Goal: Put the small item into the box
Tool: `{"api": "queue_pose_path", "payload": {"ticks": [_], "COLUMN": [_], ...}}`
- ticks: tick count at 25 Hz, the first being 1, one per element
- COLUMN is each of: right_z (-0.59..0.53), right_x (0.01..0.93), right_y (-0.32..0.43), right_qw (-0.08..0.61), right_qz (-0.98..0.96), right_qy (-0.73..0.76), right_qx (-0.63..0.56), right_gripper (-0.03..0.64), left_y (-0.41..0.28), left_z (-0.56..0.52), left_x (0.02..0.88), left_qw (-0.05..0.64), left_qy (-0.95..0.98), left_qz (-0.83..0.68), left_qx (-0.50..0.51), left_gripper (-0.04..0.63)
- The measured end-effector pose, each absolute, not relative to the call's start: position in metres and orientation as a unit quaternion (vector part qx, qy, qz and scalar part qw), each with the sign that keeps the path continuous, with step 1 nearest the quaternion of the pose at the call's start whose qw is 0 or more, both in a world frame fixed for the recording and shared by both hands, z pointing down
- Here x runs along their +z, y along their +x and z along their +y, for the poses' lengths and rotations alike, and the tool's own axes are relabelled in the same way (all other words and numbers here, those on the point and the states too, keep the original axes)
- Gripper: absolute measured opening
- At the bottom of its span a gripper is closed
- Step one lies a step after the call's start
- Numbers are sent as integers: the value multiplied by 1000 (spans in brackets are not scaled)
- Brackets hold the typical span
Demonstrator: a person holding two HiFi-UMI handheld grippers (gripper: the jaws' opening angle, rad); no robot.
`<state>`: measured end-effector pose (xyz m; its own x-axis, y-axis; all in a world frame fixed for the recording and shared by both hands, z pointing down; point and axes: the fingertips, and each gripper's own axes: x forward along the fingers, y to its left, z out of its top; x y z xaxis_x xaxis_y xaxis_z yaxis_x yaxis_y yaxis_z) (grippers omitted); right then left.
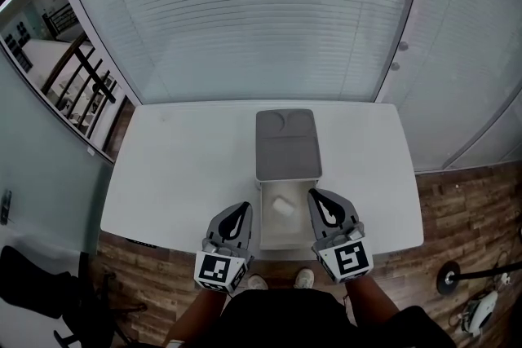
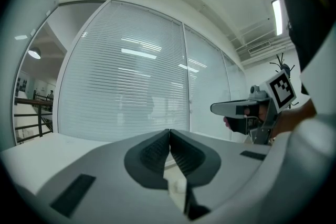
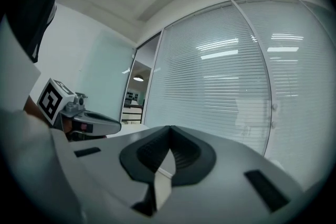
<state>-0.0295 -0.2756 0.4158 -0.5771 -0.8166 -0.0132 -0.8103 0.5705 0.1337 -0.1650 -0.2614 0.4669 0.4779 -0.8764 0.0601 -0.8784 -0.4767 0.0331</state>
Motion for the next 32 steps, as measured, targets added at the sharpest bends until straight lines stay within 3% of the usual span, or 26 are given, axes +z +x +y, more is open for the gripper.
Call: {"api": "queue_pose_path", "payload": {"ticks": [32], "right_z": [-263], "right_x": [416], "right_y": [-17], "right_qw": [21], "right_qz": [-880], "right_qy": [470], "right_qx": [-67], "right_gripper": [3], "left_y": [-155], "left_z": [-247], "left_x": [477], "left_qw": [39], "left_qy": [861], "left_qz": [-507], "left_qx": [24], "left_gripper": [12]}}
